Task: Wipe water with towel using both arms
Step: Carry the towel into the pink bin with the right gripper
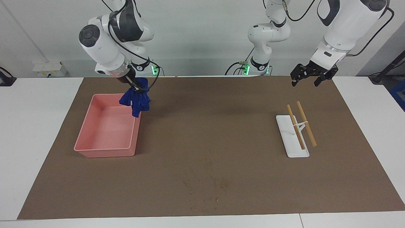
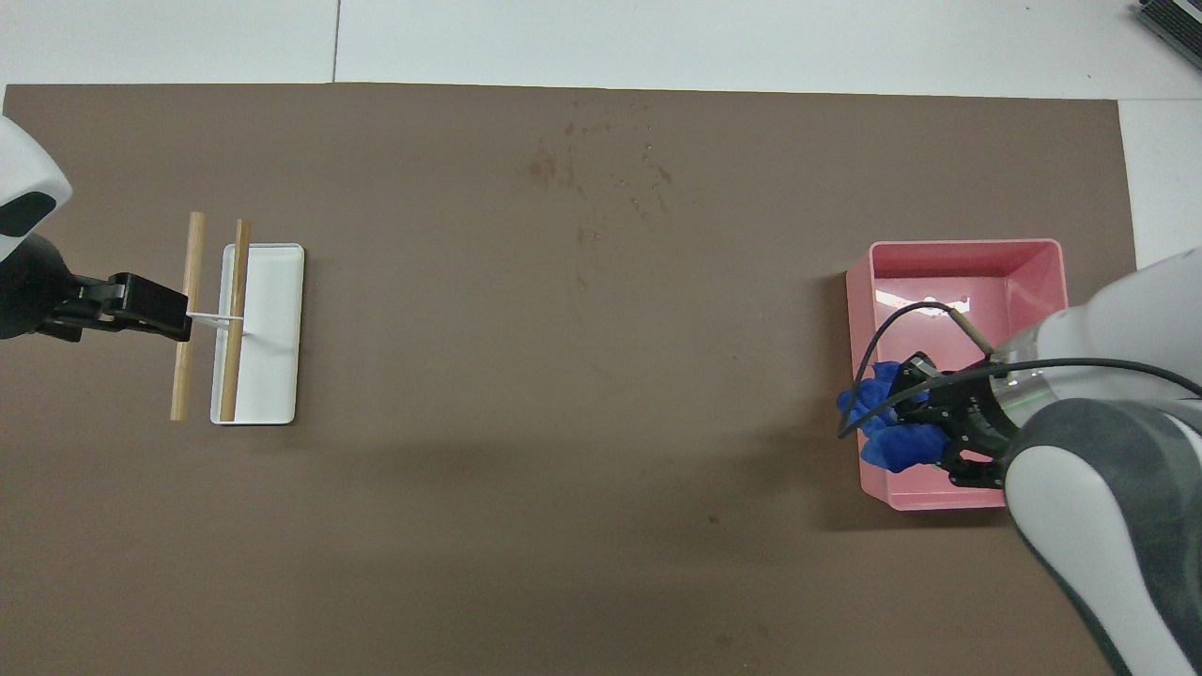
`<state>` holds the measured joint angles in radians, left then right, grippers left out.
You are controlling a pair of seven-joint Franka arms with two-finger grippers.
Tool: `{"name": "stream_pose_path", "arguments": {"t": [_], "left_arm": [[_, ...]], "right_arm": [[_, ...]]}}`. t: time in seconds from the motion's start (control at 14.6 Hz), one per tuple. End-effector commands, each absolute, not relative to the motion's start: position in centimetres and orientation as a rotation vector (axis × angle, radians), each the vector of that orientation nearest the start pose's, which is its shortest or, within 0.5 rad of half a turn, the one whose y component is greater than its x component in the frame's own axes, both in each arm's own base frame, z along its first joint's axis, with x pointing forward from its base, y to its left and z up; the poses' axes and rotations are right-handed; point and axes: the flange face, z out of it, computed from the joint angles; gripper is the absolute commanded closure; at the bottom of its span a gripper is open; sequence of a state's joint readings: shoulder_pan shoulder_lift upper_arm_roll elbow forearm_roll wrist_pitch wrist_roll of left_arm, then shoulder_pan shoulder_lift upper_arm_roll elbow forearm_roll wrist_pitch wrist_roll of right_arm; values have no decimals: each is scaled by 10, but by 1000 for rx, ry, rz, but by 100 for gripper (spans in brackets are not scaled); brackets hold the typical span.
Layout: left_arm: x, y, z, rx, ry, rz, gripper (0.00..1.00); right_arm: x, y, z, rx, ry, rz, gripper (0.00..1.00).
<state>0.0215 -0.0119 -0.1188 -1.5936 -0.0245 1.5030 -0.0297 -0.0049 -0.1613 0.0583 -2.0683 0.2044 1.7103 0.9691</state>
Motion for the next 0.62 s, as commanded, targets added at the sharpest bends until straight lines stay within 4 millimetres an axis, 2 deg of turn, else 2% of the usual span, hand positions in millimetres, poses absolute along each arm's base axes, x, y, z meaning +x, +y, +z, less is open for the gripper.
{"name": "stream_pose_path", "arguments": {"t": [0.0,0.14,0.27,0.41,0.55], "left_arm": [[534,-53,615,-3143,121,134,0],[534,-53,615,-3143,121,136,0],[534,-53,615,-3143,121,136,0],[534,-53,615,-3143,121,136,0],[534,-53,615,-3143,121,136,0]], "right_arm": [[491,-7,481,-2736,1268,272,100],[489,-39,470,-2762,1167,199,100],[484,-52,456,-2783,1113,187,100],[471,-67,425,-2776,1138,273,100],[466,-72,393,-2790,1088,365,100]]}}
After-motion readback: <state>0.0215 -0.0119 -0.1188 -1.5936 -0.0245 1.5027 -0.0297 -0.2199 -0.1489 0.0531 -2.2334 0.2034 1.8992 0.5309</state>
